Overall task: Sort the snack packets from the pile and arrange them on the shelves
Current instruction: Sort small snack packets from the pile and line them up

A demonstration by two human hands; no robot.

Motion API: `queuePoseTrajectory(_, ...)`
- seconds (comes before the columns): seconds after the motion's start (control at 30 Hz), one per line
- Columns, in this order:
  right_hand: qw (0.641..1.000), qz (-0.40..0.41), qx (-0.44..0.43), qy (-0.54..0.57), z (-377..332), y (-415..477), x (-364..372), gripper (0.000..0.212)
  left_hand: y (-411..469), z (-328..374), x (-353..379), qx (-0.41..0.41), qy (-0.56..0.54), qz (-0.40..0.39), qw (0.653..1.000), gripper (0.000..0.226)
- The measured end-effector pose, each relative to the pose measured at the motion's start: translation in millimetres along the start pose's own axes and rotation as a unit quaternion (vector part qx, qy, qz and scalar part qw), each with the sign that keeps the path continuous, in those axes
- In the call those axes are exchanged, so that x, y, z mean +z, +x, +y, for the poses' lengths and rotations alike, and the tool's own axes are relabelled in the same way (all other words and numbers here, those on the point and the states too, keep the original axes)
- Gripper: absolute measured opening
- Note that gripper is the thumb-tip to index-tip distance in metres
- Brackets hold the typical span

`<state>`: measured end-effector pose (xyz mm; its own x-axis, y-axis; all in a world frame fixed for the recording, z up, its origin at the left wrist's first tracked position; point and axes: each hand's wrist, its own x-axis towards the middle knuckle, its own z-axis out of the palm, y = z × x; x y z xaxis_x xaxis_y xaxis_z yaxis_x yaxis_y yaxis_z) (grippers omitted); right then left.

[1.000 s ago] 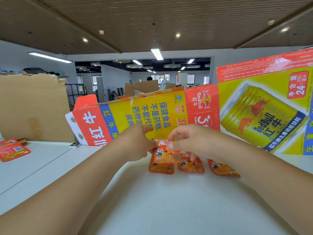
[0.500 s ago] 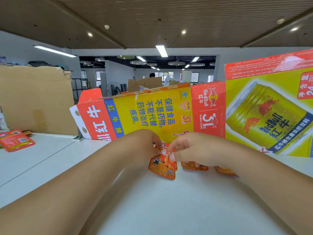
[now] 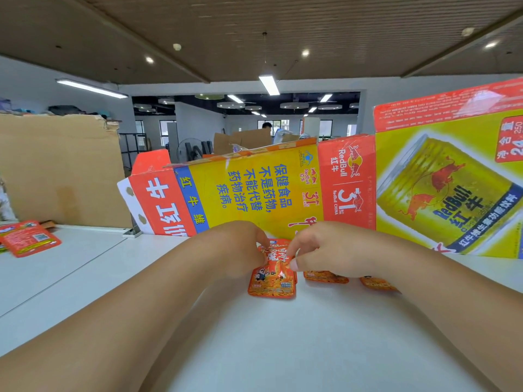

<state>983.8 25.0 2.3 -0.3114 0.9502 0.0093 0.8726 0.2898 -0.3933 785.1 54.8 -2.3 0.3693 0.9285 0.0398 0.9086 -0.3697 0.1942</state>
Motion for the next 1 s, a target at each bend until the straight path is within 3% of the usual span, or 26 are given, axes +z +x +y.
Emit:
queuePoseTrajectory(0.2,1.0,0.008,0.005,0.0,-3.4,-2.2,-2.5,0.036,1.3,0.8,-0.1,0.023,-0.021,0.018,0.999,0.035)
queuePoseTrajectory(1.0,1.0,-0.007,-0.006,-0.011,0.2,0.0,0.0,0.038,3.3,1.1,1.1,0.006,-0.025,0.004,1.0,0.041)
